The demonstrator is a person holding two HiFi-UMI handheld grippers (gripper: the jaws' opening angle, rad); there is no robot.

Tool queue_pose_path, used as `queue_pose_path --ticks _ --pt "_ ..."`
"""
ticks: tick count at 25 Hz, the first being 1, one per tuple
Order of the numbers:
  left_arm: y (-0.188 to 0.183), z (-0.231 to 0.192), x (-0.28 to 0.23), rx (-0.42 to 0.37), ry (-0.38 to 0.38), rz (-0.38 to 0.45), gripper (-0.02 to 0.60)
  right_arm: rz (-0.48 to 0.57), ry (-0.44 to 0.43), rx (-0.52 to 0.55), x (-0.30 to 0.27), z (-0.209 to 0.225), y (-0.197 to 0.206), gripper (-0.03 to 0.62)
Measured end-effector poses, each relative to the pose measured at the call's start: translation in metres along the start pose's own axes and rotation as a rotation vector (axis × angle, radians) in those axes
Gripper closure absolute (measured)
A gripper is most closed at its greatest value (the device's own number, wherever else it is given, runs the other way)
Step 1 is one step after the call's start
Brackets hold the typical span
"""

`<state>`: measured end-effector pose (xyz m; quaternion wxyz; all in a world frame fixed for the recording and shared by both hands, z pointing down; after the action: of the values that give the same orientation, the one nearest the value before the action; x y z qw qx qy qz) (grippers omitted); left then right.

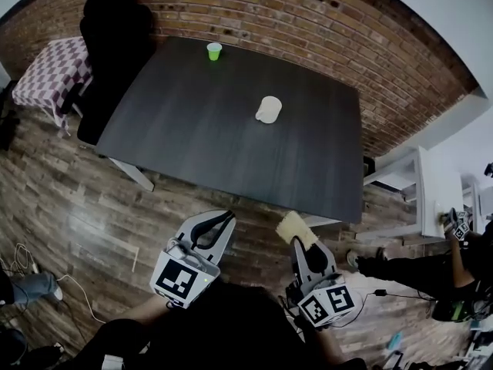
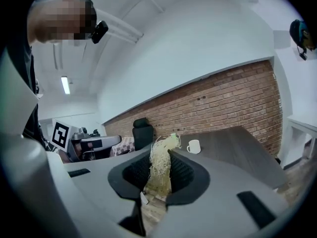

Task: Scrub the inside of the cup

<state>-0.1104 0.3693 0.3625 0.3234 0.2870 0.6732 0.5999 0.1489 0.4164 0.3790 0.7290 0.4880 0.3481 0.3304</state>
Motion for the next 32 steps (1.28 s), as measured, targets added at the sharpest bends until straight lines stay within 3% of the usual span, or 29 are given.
queue_pose_path --ticks 8,12,15,22,25,32 --pt "0.008 -0.055 -0.045 0.047 0.004 -0.001 0.554 -0.073 0.014 -0.008 -0.051 0.015 -0.008 0.503" --pt "0.003 -0.074 -0.078 0.023 -0.013 0.015 0.554 -0.089 -0.021 -0.015 -0.084 0.043 -0.010 0.503" --pt "-0.008 -0.084 -0.097 -0.009 -0.062 0.037 0.554 -0.076 -0.070 -0.007 -0.114 0.067 -0.023 0.503" --pt "-0.041 -0.101 -0.170 -0.039 -0.163 -0.020 0.554 -0.024 -0.183 0.009 -0.185 0.147 -0.082 0.503" --pt "-0.058 -0.100 -0.208 -0.039 -0.185 -0.003 0.554 -0.030 -0.192 -0.020 -0.205 0.187 -0.098 0.503" --pt "-0.060 -0.109 -0.269 -0.042 -0.226 -0.080 0.554 -0.040 -0.200 -0.115 -0.245 0.259 -0.101 0.503"
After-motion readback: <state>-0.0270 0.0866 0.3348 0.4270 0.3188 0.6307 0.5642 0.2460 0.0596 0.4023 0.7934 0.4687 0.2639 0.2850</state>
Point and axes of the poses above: the fingertips, and each gripper's own axes: x backward along the fingers, z to its right, y out of its underside, the point moved 10 cm from there along x, backward along the fingers, and after that the axes turned 4 degrees about -y, right-handed, at the moved point
